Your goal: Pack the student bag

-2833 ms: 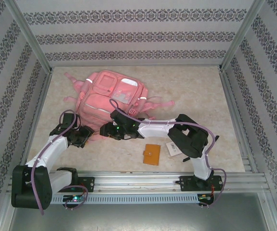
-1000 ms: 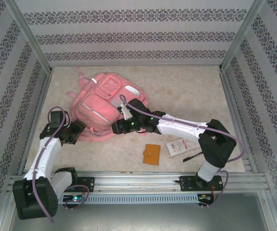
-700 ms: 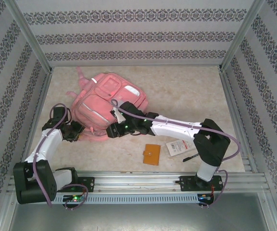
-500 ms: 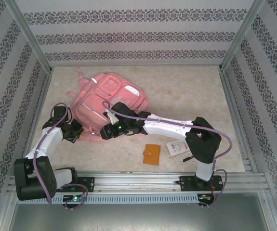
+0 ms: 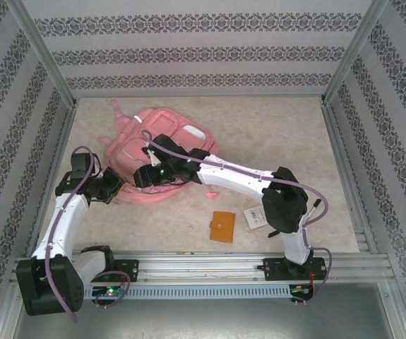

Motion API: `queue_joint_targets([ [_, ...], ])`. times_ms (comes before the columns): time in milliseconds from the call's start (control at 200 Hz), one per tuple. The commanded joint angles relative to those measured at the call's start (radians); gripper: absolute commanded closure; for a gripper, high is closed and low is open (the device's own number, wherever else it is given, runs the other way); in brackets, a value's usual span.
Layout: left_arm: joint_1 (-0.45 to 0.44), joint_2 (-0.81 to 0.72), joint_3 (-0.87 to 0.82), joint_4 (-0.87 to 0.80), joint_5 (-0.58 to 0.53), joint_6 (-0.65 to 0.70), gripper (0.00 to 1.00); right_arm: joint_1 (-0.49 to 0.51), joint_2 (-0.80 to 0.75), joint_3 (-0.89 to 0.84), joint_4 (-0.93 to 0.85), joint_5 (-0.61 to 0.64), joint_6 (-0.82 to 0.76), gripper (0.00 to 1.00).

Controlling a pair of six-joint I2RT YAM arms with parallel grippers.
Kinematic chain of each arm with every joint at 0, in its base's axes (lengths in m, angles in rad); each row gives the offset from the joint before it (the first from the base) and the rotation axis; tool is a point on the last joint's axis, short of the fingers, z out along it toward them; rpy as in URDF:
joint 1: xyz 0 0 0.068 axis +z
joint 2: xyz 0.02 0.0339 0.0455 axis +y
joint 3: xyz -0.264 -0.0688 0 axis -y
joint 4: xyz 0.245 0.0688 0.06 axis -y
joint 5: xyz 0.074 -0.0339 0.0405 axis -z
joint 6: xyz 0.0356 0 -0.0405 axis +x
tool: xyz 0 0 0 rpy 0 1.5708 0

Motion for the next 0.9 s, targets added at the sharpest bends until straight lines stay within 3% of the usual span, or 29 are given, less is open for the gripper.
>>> queue_joint_targets([
  [0,-0.017,-0.035,0.033,0.009,0.081,0.010,1.00,0.010,0.054,0.034,-0.043,0.060,0.149,0.45],
  [180,-0.019,-0.037,0.013,0.052,0.115,-0.007,1.00,0.013,0.121,0.108,-0.037,0.086,0.083,0.47],
  [420,-0.020,-0.031,-0.007,0.077,0.147,-0.020,1.00,0.012,0.218,0.219,-0.029,-0.068,-0.013,0.51],
  [695,-0.020,-0.037,0.008,0.055,0.095,0.011,1.00,0.012,0.147,0.131,-0.018,-0.104,-0.062,0.85],
  [894,-0.019,-0.036,0.017,0.031,0.056,0.040,1.00,0.009,0.023,-0.015,0.034,-0.151,-0.201,0.94],
])
